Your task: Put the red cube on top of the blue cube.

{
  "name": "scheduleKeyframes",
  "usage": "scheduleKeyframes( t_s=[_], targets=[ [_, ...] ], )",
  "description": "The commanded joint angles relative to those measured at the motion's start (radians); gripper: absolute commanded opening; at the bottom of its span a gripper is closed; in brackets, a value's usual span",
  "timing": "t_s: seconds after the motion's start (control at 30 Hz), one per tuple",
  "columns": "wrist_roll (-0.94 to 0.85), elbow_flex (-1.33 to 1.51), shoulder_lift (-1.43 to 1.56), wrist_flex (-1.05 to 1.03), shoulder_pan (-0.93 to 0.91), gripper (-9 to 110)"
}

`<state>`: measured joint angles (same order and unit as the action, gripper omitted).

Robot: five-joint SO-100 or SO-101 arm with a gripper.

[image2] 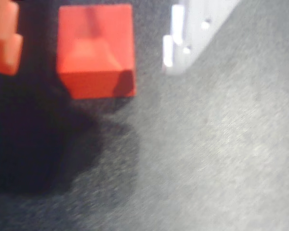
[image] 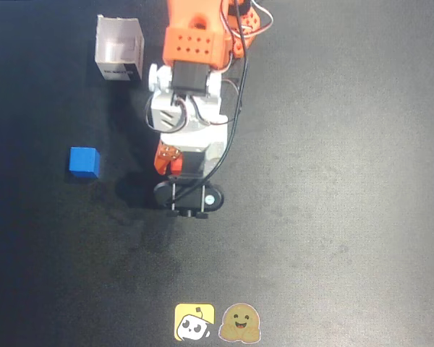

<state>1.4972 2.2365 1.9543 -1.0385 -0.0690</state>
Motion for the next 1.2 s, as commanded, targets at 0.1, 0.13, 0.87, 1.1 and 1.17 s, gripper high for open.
scheduleKeyframes(
  t_s=[0.1,0.13,0.87,1.1,1.17],
  targets=[
    [-0.015,0.035,-0.005,0.058,-0.017,24],
    [-0.015,0.046,-0.005,0.071,-0.017,24],
    [-0.018,0.184,-0.057,0.186,-0.026,23],
    [-0.020,0.213,-0.057,0.193,-0.032,20],
    [-0.020,0.225,-0.048,0.198,-0.032,20]
  ],
)
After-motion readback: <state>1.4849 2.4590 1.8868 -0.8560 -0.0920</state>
